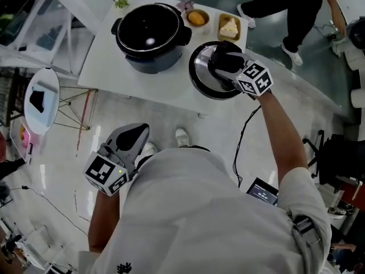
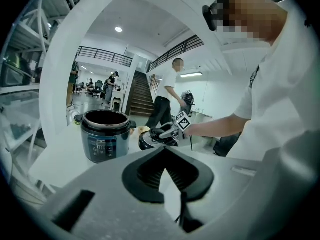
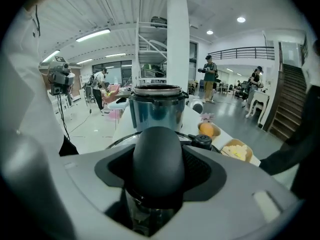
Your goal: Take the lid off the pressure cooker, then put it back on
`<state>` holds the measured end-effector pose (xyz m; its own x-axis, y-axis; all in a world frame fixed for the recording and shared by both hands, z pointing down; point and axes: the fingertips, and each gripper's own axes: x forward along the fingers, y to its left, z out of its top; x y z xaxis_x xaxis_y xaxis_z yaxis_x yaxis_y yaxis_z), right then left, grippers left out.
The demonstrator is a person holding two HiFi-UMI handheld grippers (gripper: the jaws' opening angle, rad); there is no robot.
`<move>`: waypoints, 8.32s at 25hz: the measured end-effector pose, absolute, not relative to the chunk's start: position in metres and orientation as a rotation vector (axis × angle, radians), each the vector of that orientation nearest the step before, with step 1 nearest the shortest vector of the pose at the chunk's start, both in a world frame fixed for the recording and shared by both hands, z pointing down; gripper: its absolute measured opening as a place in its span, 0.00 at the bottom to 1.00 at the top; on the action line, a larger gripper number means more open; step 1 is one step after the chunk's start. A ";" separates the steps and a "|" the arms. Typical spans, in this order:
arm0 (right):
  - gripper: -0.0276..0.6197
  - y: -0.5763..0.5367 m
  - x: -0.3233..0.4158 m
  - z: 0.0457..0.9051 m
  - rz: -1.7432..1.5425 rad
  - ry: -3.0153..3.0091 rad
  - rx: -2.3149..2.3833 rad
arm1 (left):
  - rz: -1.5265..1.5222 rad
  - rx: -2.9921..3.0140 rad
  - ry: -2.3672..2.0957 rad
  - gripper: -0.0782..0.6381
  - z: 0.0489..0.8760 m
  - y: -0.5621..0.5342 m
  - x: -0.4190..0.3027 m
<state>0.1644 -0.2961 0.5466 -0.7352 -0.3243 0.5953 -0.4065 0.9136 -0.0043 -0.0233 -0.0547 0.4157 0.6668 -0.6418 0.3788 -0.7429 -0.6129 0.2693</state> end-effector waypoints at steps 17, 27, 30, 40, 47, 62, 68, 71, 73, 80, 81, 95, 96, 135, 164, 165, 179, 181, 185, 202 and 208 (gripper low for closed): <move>0.49 -0.306 0.151 0.621 0.199 -2.453 0.507 | 0.422 2.393 -1.172 0.12 0.427 -0.059 -0.025; 0.49 -0.305 0.152 0.635 0.163 -2.451 0.507 | 0.437 2.386 -1.165 0.12 0.428 -0.069 -0.021; 0.49 -0.304 0.153 0.638 0.150 -2.457 0.513 | 0.442 2.388 -1.155 0.12 0.430 -0.072 -0.018; 0.50 -0.302 0.155 0.640 0.138 -2.486 0.521 | 0.445 2.400 -1.135 0.12 0.432 -0.075 -0.013; 0.51 -0.303 0.156 0.637 0.133 -2.482 0.533 | 0.444 2.417 -1.126 0.12 0.431 -0.074 -0.009; 0.50 -0.280 0.199 0.609 0.179 -2.489 0.663 | 0.444 2.464 -1.063 0.12 0.434 -0.072 0.002; 0.50 -0.267 0.212 0.605 0.191 -2.485 0.691 | 0.421 2.473 -1.035 0.12 0.433 -0.068 0.008; 0.50 -0.265 0.215 0.604 0.192 -2.483 0.698 | 0.423 2.478 -1.024 0.12 0.433 -0.069 0.010; 0.50 -0.266 0.216 0.603 0.191 -2.483 0.703 | 0.415 2.477 -1.021 0.12 0.434 -0.070 0.011; 0.50 -0.268 0.216 0.604 0.188 -2.485 0.687 | 0.420 2.487 -1.005 0.12 0.434 -0.072 0.019; 0.50 -0.269 0.215 0.605 0.188 -2.486 0.681 | 0.420 2.486 -1.007 0.12 0.434 -0.072 0.019; 0.52 -0.301 0.167 0.632 0.180 -2.491 0.572 | 0.437 2.418 -1.117 0.12 0.437 -0.070 0.000; 0.52 -0.302 0.163 0.634 0.178 -2.489 0.564 | 0.437 2.413 -1.124 0.12 0.437 -0.071 -0.002; 0.49 -0.279 0.193 0.566 0.214 -2.428 0.639 | 0.357 2.505 -0.985 0.12 0.430 -0.098 -0.032; 0.49 -0.298 0.091 0.349 0.122 -2.494 0.567 | 0.237 2.517 -1.132 0.12 0.407 -0.053 -0.154; 0.49 -0.301 0.082 0.348 0.118 -2.497 0.551 | 0.234 2.510 -1.146 0.12 0.407 -0.051 -0.159; 0.49 -0.340 -0.049 0.353 0.058 -2.543 0.315 | 0.237 2.404 -1.333 0.12 0.412 -0.021 -0.195; 0.49 -0.346 -0.066 0.357 0.055 -2.543 0.286 | 0.234 2.378 -1.363 0.12 0.413 -0.017 -0.200; 0.49 -0.360 -0.095 0.368 0.056 -2.541 0.243 | 0.228 2.326 -1.422 0.12 0.417 -0.008 -0.209; 0.49 -0.388 -0.129 0.415 0.044 -2.493 0.202 | 0.199 2.188 -1.569 0.12 0.425 0.018 -0.225; 0.49 -0.391 -0.127 0.429 0.062 -2.487 0.205 | 0.211 2.183 -1.564 0.12 0.421 0.015 -0.223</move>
